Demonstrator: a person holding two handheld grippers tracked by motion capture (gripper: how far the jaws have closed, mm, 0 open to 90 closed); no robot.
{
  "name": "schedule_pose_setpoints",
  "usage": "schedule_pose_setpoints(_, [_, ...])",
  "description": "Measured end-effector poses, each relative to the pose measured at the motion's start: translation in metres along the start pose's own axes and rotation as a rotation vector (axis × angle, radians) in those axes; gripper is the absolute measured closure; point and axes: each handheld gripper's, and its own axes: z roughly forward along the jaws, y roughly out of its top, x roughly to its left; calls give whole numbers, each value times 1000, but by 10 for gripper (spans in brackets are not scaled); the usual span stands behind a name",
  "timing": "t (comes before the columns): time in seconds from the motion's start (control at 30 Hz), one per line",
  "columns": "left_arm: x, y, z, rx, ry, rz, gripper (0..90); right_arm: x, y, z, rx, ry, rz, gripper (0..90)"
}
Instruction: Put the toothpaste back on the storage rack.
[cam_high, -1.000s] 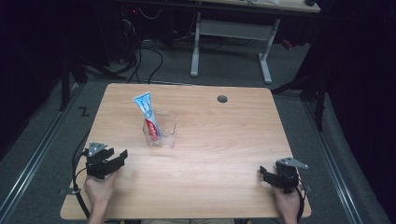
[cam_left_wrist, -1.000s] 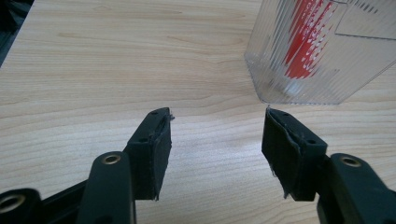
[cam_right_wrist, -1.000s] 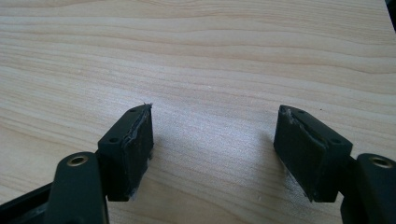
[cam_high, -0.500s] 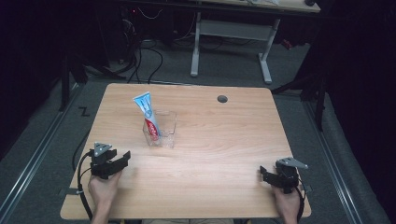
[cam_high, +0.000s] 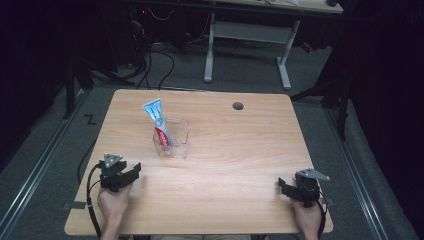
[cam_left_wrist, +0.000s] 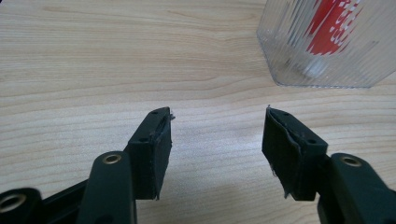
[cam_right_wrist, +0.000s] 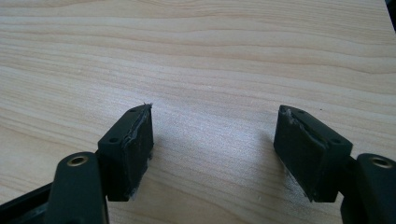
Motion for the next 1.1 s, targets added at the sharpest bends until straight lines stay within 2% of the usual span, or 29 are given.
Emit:
schedule_pose_setpoints(0.5, [-3,-2,11,-2,48,31,427,0,0,0,0,0,0,286])
schedule_pose_setpoints(0.7, [-3,-3,16,14,66,40,425,0,0,0,0,0,0,286])
schedule_pose_setpoints(0.73, [-4,-4,18,29,72,53,425,0,0,0,0,0,0,286])
schedule_pose_setpoints(0.87, [-5,-5,21,35,78,58,424,0,0,0,0,0,0,285])
schedule_pose_setpoints(0.93, [-7,-6,25,51,86,73,422,0,0,0,0,1,0,286])
schedule_pose_setpoints(1.0, [-8,-6,26,52,90,89,421,0,0,0,0,0,0,286])
schedule_pose_setpoints(1.1, [-9,-6,28,41,87,89,415,0,0,0,0,0,0,286])
